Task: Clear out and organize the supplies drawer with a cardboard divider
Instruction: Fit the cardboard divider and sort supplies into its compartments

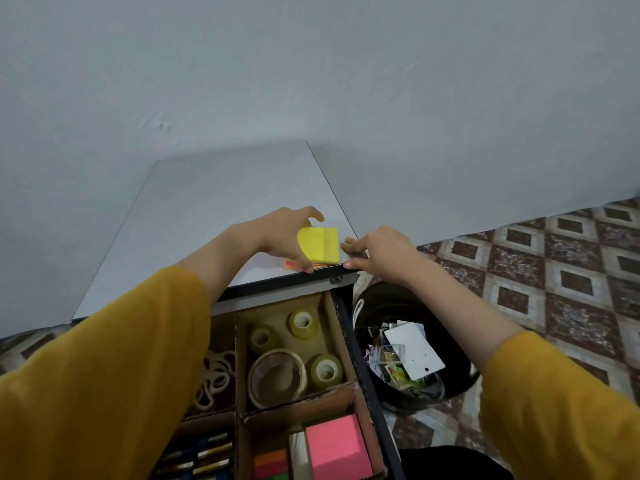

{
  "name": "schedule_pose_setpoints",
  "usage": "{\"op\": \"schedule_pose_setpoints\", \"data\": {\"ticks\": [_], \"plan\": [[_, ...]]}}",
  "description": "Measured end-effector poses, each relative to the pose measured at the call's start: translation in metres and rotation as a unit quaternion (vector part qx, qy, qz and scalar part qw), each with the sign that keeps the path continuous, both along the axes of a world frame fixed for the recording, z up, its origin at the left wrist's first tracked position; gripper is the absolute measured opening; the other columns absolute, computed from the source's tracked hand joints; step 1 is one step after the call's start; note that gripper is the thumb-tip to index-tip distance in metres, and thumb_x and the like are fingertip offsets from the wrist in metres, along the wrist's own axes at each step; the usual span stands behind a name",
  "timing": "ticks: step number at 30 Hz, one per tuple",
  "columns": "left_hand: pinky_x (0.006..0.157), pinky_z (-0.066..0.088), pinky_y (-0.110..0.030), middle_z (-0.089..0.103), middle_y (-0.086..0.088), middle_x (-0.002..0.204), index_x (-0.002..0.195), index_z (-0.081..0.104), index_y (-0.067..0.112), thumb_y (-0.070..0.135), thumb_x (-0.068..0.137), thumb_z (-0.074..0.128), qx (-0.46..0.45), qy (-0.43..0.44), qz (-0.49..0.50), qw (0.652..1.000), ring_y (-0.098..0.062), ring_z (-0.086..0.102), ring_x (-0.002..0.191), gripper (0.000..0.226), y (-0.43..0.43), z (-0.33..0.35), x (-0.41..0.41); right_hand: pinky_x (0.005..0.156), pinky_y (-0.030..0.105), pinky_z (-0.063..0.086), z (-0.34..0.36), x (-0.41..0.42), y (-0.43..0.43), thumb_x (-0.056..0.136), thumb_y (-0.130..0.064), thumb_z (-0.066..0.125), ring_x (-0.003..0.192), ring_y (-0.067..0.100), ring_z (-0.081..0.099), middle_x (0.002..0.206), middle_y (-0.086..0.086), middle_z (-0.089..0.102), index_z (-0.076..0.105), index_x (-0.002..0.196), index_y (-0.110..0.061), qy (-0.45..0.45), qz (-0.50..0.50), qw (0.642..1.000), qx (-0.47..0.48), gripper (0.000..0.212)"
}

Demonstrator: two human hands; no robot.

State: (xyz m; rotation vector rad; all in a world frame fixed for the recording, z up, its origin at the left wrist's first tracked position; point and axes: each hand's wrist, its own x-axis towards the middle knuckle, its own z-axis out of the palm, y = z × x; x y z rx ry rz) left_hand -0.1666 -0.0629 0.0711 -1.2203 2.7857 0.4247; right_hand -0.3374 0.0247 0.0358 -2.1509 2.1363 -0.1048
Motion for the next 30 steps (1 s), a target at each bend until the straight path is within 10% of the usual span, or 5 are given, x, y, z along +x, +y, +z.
{"op": "schedule_pose_setpoints", "data": {"ticks": [17,30], "plan": [[0.084,0.034,-0.025,0.048,-0.008,0.13,0.135,0.033,0.017,0.033,0.063,0.085,-0.018,0.099,0.059,0.993,-0.022,0.045,0.115,0.09,0.007,0.01,0.053,0.094,0.03,0.039,0.014,0.01,-0.002,0.074,-0.045,0.074,0.121,0.022,0.049,0.129,0.0,0.058,0.057,0.127,-0.021,-0.084,-0.031,0.996,-0.011,0.06],[0.085,0.033,-0.025,0.048,-0.006,0.131,0.134,0.036,0.015,0.032,0.061,0.086,-0.012,0.071,0.118,0.99,-0.021,0.043,0.118,0.09,0.012,-0.02,0.117,0.105,0.029,0.029,0.02,0.046,-0.039,0.067,-0.031,0.083,0.135,0.025,0.033,0.148,0.007,0.036,0.027,0.146,-0.011,-0.111,0.02,0.992,0.064,0.099]]}}
